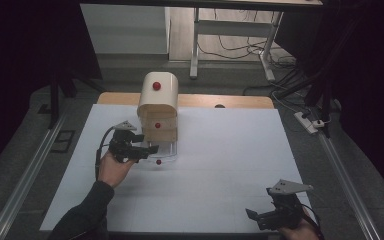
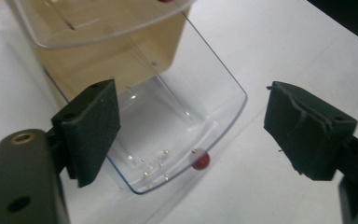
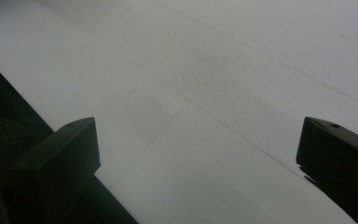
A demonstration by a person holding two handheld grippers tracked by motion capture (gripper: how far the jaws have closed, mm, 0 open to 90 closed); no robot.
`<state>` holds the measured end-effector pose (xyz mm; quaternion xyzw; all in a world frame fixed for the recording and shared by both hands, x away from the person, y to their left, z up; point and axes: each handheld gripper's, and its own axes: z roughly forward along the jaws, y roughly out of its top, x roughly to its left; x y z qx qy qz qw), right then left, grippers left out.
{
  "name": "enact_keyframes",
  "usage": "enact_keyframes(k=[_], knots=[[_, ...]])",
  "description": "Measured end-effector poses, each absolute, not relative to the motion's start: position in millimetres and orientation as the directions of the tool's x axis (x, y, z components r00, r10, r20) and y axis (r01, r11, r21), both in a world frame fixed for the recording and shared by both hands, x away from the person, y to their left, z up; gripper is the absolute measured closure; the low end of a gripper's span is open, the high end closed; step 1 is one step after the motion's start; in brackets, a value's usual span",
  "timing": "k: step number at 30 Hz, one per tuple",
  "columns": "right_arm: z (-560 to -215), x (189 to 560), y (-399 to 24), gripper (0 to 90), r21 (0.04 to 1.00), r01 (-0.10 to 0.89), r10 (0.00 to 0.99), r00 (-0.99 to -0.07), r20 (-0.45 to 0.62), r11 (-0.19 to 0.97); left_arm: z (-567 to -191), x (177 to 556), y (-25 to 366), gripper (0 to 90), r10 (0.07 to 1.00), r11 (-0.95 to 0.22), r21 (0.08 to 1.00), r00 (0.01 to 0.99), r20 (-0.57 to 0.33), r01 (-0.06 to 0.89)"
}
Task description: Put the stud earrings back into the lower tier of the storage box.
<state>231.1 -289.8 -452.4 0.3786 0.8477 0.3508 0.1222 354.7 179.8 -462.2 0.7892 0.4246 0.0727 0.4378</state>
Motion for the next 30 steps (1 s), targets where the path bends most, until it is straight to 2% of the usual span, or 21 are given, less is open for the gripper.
enact_keyframes(k=[5,7,15,24,30], knots=[[-452,230,-291,0.0,0.689,0.558,0.73,-0.681,0.061,0.462,-466,350,179,2.8,0.727,-0.282,0.751,0.644,-0.239,0.597],[-452,230,-291,0.0,0.691,0.557,0.73,-0.68,0.062,0.461,-468,348,179,0.9,0.725,-0.285,0.753,0.647,-0.236,0.593],[-452,231,-291,0.0,0.693,0.558,0.728,-0.682,0.07,0.456,-469,339,184,0.7,0.707,-0.273,0.766,0.662,-0.25,0.582],[-452,234,-292,0.0,0.697,0.564,0.722,-0.685,0.096,0.442,-470,329,192,0.0,0.714,-0.218,0.762,0.632,-0.302,0.61],[-452,234,-294,0.0,0.699,0.571,0.725,-0.68,0.109,0.431,-469,320,193,0.0,0.717,-0.235,0.759,0.635,-0.286,0.607]])
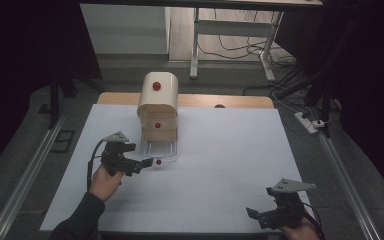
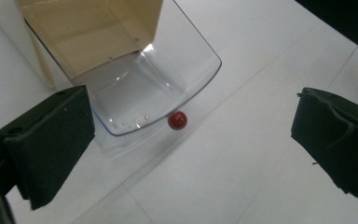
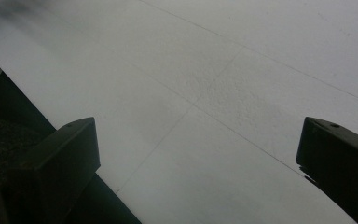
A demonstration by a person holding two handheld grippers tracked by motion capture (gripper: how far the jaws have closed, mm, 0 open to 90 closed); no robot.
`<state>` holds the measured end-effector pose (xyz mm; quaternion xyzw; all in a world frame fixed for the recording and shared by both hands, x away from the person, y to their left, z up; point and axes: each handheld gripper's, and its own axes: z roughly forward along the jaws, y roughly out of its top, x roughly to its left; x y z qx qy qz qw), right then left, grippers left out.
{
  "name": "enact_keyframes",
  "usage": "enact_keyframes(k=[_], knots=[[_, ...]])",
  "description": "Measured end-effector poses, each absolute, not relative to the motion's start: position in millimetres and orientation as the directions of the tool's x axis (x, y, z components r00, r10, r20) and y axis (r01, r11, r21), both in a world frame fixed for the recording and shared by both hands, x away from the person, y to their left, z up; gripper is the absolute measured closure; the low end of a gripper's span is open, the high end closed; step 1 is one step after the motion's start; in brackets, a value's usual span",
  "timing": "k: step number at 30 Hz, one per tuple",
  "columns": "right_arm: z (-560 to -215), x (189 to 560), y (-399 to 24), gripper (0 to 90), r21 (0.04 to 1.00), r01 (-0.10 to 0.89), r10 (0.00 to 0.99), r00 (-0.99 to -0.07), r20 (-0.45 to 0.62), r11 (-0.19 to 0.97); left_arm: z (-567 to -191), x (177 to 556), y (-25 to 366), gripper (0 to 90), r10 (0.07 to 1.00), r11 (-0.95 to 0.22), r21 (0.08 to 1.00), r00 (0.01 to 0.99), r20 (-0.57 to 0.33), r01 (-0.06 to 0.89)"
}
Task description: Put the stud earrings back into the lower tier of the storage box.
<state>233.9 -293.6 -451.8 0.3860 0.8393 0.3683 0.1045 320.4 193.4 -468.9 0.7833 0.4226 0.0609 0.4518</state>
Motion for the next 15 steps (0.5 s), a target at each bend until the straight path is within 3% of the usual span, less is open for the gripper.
enact_keyframes(k=[15], knots=[[-452,234,-295,0.0,0.688,0.61,0.733,-0.66,0.165,0.393,-461,295,198,0.0,0.719,-0.252,0.765,0.644,-0.262,0.592]])
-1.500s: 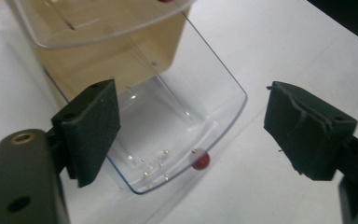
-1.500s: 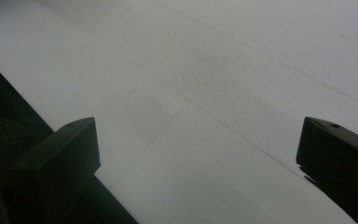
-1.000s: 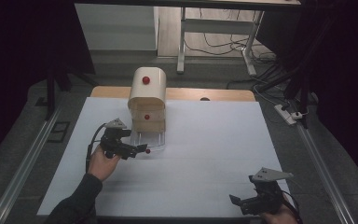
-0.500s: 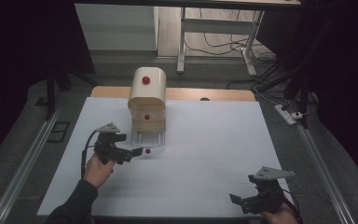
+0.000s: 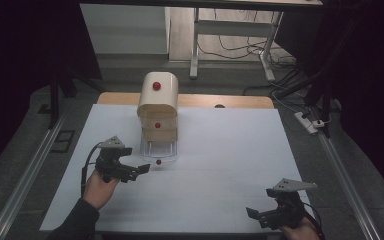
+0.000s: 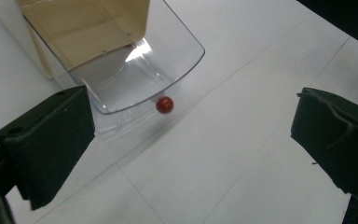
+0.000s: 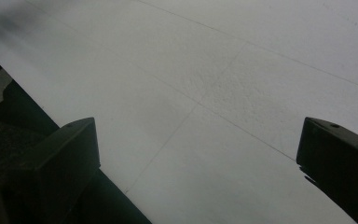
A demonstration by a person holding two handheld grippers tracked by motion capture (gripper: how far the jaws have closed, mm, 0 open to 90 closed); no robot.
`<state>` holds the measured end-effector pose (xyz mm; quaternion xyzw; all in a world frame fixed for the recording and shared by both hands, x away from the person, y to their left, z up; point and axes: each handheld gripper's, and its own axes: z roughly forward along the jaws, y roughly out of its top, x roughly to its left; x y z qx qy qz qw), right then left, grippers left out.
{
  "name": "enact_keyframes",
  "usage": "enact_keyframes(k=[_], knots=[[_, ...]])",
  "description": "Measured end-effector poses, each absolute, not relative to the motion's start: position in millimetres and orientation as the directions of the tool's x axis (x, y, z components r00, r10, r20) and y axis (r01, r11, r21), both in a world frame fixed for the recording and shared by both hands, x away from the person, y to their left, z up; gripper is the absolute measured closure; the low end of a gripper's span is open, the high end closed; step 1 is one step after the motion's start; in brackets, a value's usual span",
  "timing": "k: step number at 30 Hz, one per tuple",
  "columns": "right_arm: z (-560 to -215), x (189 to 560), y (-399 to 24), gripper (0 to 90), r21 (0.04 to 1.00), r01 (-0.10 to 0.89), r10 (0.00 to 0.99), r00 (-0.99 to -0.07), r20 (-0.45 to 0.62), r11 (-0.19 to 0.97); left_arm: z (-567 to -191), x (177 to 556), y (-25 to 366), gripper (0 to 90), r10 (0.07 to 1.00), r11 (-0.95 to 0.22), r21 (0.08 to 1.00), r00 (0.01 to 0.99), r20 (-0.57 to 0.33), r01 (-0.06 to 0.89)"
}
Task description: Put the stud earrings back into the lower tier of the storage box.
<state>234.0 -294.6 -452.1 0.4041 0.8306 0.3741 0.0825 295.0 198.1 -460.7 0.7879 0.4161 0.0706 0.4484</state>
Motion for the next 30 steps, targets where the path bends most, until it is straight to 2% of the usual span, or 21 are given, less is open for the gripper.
enact_keyframes(k=[20,30], knots=[[-452,233,-292,0.0,0.686,0.597,0.719,-0.677,0.153,0.416,-458,263,222,0.0,0.718,-0.185,0.766,0.617,-0.323,0.616],[-452,233,-292,0.0,0.686,0.597,0.724,-0.673,0.148,0.416,-465,247,231,0.0,0.725,-0.194,0.76,0.613,-0.314,0.62]])
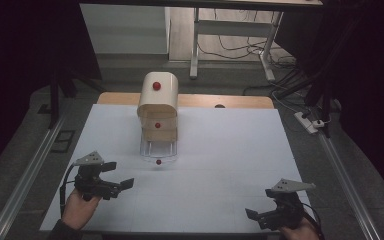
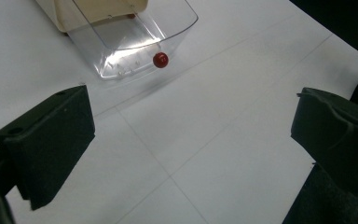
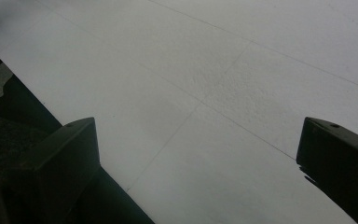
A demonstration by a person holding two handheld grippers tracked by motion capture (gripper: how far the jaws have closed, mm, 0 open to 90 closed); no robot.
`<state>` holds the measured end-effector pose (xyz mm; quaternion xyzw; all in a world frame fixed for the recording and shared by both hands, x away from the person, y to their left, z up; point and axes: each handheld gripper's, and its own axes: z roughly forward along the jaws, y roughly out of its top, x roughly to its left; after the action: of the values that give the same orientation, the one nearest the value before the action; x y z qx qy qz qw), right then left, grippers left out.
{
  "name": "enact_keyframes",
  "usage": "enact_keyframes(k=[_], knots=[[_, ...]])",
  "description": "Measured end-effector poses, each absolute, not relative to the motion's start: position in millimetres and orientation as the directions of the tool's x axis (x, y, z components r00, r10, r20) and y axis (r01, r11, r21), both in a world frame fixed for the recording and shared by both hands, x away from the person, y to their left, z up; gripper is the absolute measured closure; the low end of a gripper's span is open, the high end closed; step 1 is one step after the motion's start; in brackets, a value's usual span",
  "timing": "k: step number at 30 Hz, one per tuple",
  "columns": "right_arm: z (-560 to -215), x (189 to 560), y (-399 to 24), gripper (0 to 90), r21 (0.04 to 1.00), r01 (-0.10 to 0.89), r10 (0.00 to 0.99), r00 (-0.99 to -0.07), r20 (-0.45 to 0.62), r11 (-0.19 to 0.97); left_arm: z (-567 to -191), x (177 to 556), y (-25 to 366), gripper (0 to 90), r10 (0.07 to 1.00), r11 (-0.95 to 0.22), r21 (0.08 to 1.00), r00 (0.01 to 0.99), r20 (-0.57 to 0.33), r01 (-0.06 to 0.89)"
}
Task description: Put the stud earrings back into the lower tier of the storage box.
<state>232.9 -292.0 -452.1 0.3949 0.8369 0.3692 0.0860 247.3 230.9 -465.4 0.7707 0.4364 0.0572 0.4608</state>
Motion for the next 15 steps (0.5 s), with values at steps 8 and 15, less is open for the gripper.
enact_keyframes(k=[8,15], knots=[[-452,232,-290,0.0,0.684,0.586,0.713,-0.688,0.136,0.435,-469,234,239,0.0,0.728,-0.182,0.76,0.605,-0.323,0.624],[-452,233,-291,0.0,0.685,0.593,0.722,-0.677,0.14,0.423,-471,219,251,0.0,0.736,-0.161,0.753,0.586,-0.339,0.638]])
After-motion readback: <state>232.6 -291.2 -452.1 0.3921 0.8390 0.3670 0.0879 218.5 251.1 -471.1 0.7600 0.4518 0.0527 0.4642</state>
